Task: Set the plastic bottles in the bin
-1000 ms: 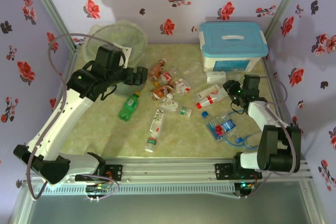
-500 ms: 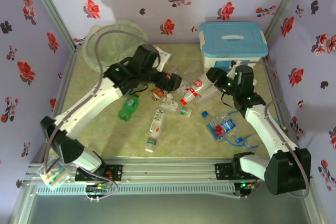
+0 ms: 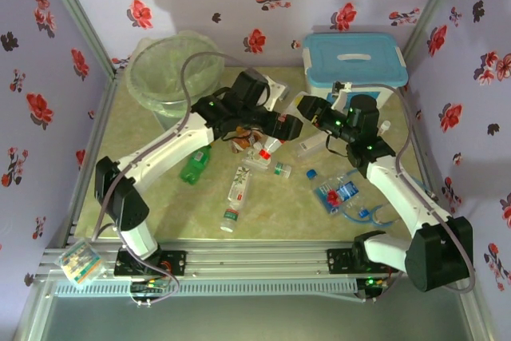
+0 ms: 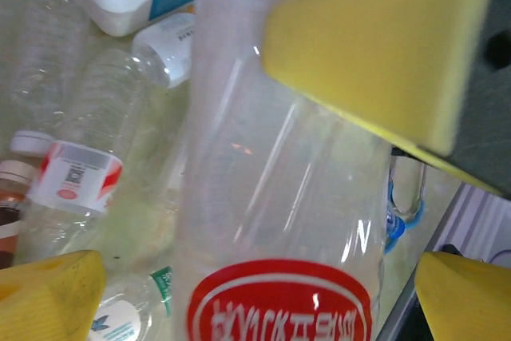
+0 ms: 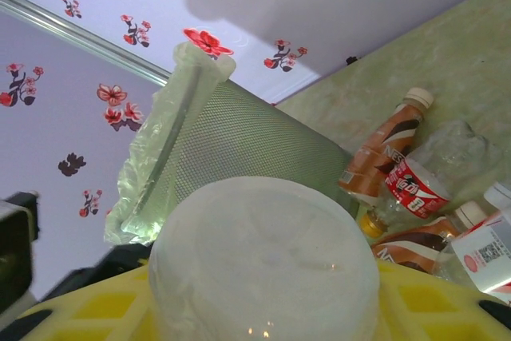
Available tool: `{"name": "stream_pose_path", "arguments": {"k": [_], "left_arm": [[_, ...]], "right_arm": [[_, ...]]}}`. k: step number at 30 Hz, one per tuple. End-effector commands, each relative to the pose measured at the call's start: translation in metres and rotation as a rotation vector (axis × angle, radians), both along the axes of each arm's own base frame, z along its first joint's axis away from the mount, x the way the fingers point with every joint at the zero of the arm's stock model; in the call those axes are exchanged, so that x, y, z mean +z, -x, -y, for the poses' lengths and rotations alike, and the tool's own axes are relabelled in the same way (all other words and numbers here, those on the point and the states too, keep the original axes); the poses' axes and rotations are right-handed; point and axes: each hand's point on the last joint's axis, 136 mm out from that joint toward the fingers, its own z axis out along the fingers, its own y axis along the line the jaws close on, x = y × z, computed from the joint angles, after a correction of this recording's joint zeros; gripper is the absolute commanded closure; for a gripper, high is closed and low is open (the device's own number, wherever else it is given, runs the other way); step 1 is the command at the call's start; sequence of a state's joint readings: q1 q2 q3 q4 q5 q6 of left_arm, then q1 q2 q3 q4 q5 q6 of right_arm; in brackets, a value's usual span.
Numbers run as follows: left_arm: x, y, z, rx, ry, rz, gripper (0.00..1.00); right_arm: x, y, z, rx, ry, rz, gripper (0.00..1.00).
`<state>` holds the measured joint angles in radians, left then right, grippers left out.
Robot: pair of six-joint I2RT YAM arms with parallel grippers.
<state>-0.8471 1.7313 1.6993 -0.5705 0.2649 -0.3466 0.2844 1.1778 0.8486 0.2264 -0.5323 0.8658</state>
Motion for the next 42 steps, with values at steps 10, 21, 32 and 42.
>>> {"name": "stream_pose_path", "arguments": {"k": [10,21,32,42], "left_arm": [[0.007,-0.006,0.018,-0.02,0.043,0.009,0.24],[0.01,-0.008,0.018,-0.016,0.044,0.022,0.47],[0.032,-0.025,-0.012,0.06,0.043,0.055,0.46],[0.082,-0.043,-0.062,0.139,-0.017,0.2,0.46]], "right_arm": [[0.018,0.003,-0.01,0.053,-0.063,0.057,0.5],[0.014,0.002,-0.01,0.059,-0.044,0.047,0.38],[0.02,0.009,0.023,-0.035,0.086,0.054,0.26],[-0.002,0.031,0.057,-0.104,0.211,0.008,0.23]]}}
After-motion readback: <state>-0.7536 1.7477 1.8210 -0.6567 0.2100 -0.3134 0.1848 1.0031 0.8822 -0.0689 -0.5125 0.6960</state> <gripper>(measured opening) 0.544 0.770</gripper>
